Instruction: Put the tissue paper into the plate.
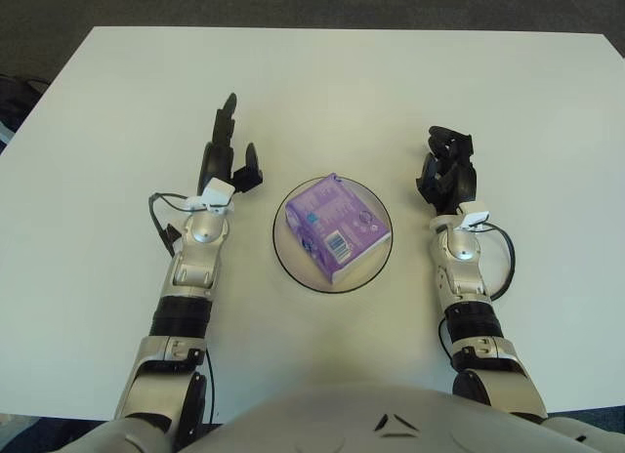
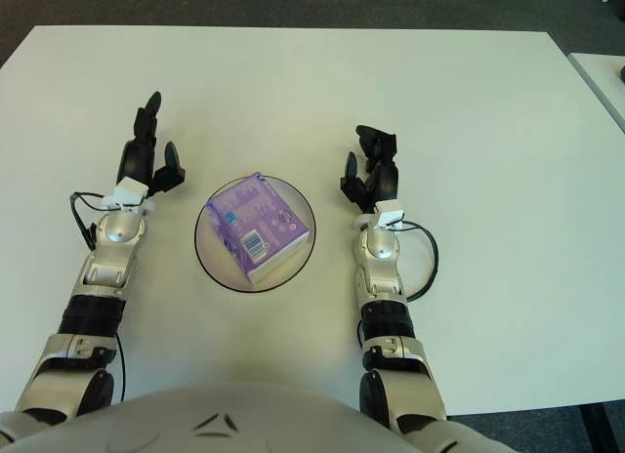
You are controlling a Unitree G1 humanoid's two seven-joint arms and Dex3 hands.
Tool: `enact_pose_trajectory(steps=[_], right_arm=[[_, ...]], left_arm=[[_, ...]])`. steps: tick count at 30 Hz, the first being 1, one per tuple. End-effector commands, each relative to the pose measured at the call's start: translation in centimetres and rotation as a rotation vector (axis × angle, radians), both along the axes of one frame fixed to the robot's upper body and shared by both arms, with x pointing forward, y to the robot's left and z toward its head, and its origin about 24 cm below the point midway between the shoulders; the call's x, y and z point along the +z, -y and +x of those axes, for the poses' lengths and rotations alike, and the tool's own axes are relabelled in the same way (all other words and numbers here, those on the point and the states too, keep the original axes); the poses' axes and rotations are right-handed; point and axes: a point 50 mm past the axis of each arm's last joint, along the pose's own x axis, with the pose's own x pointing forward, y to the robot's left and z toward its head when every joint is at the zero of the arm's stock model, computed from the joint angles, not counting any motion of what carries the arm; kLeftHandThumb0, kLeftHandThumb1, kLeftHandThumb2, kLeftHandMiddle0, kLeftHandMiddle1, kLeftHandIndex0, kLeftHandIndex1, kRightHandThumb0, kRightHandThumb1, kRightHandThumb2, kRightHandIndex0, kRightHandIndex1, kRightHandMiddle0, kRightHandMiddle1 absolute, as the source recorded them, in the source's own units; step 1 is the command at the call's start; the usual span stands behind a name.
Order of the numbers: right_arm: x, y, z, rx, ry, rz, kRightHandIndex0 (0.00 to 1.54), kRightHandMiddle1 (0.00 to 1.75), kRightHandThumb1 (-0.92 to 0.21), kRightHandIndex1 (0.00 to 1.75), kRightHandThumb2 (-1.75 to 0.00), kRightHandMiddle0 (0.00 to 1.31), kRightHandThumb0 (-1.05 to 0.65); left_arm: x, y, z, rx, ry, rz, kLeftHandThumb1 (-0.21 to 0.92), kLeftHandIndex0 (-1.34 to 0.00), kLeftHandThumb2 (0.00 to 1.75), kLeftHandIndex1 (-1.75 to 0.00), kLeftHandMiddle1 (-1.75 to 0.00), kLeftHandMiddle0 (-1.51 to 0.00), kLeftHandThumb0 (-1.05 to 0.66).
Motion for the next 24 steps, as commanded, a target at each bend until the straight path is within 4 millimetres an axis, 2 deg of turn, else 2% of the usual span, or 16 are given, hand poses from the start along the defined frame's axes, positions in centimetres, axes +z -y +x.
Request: enact_pose_trajectory(steps=[1, 24], right_arm=[[-7.6, 0.6, -4.2, -0.035, -0.364, 0.046, 0.26, 1.21, -0.92, 0.59, -0.67, 0.02, -0.54], [-7.5, 0.7, -4.4, -0.035, -0.360, 0.038, 0.25, 1.20, -0.92, 0.59, -0.67, 0.02, -0.55]], left_arm=[[-2.0, -0.9, -0.6, 0.032, -0.059, 0.004, 0.92, 0.00, 1.07, -0.20, -0.01, -0.06, -0.82], [-4.9, -0.3, -1.7, 0.023, -0.090, -0.114, 0.92, 0.00, 1.11, -0.23, -0.02, -0.09, -0.84]])
